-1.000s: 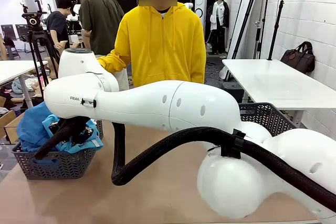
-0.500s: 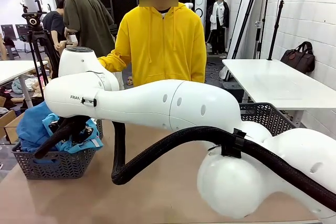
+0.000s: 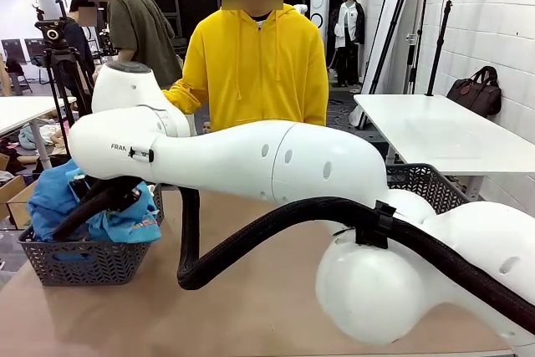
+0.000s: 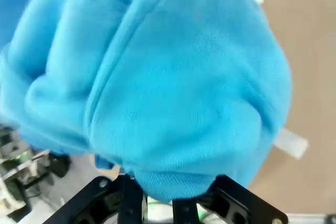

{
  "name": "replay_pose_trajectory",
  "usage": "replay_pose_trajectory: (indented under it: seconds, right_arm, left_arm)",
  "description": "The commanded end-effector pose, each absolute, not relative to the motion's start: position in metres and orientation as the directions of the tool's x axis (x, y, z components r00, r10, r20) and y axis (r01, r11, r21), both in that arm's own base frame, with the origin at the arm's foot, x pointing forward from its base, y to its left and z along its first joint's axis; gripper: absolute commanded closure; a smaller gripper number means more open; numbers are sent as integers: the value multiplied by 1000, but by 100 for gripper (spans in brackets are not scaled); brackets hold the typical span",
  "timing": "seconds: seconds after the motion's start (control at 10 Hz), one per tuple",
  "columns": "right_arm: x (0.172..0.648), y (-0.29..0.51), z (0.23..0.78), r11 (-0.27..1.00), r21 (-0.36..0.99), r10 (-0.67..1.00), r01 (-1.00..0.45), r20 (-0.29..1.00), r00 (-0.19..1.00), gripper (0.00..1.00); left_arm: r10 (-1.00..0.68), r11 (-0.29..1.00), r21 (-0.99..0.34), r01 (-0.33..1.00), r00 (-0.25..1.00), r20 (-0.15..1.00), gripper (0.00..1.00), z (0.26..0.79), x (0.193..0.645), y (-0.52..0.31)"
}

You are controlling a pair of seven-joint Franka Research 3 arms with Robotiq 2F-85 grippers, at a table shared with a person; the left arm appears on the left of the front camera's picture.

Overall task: Sort the tops and bottoms.
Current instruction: Sort the clothes according to human instructions.

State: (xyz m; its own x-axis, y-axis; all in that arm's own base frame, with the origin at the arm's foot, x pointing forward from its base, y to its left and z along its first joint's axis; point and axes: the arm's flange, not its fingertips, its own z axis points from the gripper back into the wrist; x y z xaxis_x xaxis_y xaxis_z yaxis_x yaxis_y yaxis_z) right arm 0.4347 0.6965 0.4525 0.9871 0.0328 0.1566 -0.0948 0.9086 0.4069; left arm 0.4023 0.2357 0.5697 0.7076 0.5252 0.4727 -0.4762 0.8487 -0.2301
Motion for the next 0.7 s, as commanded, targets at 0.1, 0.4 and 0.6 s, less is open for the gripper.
replay_pose_trajectory:
  seconds: [0.1,0.4,0.6]
  right_arm:
    - [446,720,488,853,463,116,-241,282,952,100]
    - [455,755,481,763,569,132,-306,327,936,100]
    - [471,767,462,803,527,146,-279,279,949,100]
  left_arm:
    - [533,843,-232,-484,701,474,0,571,402,237]
    - [533,843,-232,-484,701,474,0,571,402,237]
    - [533,843,-232,-484,701,474,0,571,402,237]
